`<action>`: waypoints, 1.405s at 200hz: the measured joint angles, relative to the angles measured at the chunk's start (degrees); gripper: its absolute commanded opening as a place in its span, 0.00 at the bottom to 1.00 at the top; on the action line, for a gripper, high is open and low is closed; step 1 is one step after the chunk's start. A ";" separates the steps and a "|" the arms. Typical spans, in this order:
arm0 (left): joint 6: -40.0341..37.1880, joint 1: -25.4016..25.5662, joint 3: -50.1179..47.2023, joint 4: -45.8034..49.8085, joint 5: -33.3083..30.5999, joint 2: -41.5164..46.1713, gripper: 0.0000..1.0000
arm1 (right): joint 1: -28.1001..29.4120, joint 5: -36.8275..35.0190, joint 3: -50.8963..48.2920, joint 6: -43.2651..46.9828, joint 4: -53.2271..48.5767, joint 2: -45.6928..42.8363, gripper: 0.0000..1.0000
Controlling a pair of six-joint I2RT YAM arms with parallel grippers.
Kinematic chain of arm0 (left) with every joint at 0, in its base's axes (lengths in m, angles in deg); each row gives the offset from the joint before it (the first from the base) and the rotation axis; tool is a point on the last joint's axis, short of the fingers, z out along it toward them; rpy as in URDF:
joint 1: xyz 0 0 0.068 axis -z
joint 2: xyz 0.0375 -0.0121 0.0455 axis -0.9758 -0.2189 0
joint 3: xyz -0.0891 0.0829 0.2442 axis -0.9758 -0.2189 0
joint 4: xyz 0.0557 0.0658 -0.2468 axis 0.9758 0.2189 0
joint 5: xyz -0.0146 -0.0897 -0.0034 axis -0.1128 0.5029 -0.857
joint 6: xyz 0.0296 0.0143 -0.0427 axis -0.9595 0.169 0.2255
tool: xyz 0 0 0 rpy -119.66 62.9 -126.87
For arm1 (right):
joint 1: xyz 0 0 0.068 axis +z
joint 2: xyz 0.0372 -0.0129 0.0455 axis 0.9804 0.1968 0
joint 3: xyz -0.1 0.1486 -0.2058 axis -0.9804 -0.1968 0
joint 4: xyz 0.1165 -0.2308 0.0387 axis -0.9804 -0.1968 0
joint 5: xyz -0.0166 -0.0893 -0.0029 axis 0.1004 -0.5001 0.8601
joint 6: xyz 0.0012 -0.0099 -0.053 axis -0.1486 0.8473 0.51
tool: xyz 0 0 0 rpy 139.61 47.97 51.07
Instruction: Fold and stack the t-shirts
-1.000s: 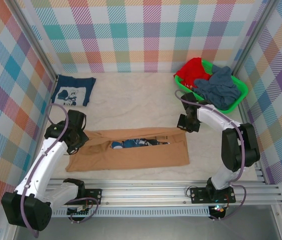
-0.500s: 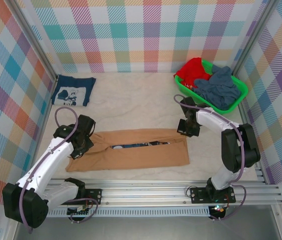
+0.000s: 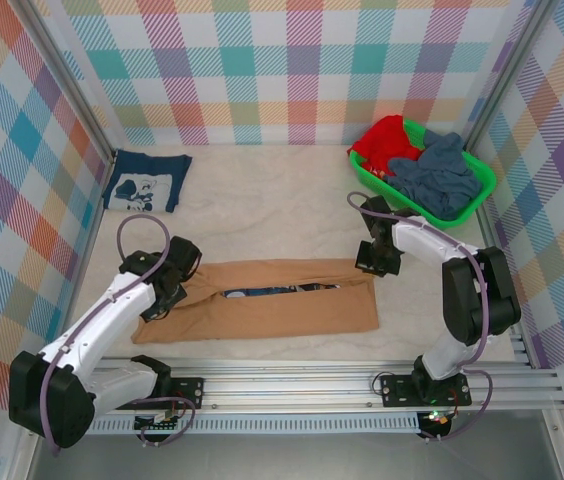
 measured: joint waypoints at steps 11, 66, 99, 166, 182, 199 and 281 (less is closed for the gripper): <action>0.26 0.04 0.00 0.59 -0.85 0.50 0.00 | 0.00 -0.02 0.00 0.09 -0.15 0.00 0.00; 1.60 1.03 -1.44 0.68 -1.49 0.31 0.00 | 0.04 0.07 -2.47 0.07 0.11 0.26 0.00; 1.97 1.79 -3.19 -1.40 -0.66 -2.75 0.00 | 0.33 0.07 -2.51 0.04 0.68 1.20 0.00; 1.99 2.16 -5.62 -4.63 0.55 -6.71 0.01 | 0.42 0.00 -2.54 -0.07 0.70 1.31 0.13; 2.10 2.21 -5.62 -4.55 0.52 -6.73 0.18 | 0.42 -0.24 -2.54 -0.28 0.63 1.31 0.22; 2.36 2.29 -5.60 -4.28 0.57 -6.54 0.32 | 0.42 -0.90 -2.56 -0.42 0.33 0.94 0.24; -2.84 1.70 0.22 -12.11 7.58 -2.38 0.39 | 0.94 1.16 -2.54 -1.66 0.44 -6.32 0.18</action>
